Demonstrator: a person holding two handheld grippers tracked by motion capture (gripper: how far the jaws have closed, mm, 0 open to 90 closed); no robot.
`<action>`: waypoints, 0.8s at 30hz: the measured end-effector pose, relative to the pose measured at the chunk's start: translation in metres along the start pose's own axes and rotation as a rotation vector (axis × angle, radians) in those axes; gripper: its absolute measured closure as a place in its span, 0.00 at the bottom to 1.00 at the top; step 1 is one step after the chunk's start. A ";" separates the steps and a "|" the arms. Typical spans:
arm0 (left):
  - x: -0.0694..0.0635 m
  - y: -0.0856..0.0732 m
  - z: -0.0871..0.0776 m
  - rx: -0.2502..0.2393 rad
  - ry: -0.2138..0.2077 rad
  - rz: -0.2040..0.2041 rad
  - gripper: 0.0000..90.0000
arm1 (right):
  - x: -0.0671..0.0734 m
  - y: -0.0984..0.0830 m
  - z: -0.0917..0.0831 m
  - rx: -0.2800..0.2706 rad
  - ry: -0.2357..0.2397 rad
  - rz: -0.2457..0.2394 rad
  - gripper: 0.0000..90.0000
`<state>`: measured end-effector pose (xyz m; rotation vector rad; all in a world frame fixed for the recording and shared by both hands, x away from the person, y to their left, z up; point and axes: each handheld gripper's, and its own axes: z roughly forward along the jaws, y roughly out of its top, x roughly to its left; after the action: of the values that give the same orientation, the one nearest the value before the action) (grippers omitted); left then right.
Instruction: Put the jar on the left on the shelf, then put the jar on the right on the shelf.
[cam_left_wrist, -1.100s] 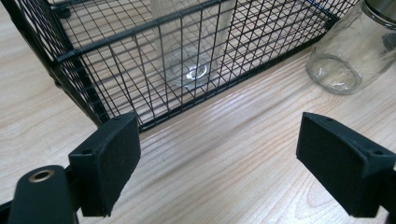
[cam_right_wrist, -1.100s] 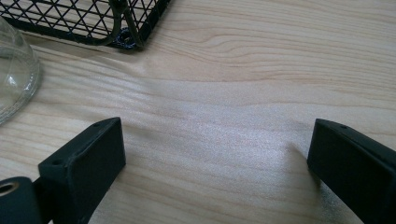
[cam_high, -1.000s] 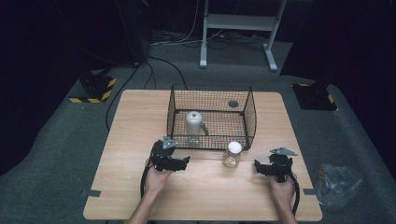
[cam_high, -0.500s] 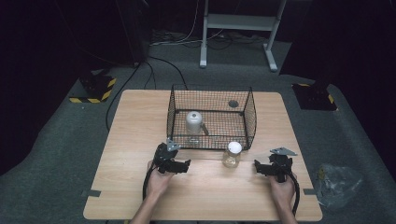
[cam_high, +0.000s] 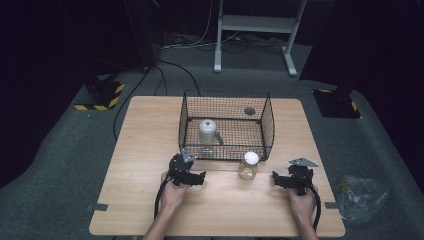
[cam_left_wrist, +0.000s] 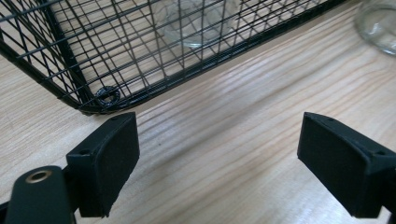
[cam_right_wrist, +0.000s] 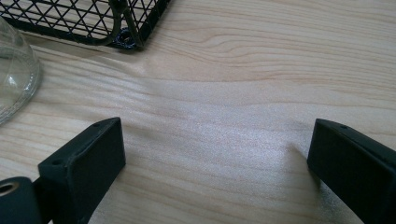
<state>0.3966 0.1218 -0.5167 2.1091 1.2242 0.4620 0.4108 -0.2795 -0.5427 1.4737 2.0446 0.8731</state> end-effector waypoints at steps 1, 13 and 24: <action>0.001 0.000 0.001 0.002 0.000 -0.004 0.14 | 0.000 0.000 0.000 0.000 0.000 0.000 0.04; 0.002 -0.007 0.017 0.023 0.030 0.015 0.14 | 0.000 0.000 0.000 0.000 0.000 0.000 0.04; 0.002 -0.019 0.017 -0.064 0.034 0.008 0.12 | -0.001 0.001 0.001 0.006 0.002 0.000 0.03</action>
<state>0.3960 0.1243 -0.5419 2.0605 1.2042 0.5359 0.4120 -0.2800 -0.5426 1.4769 2.0503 0.8692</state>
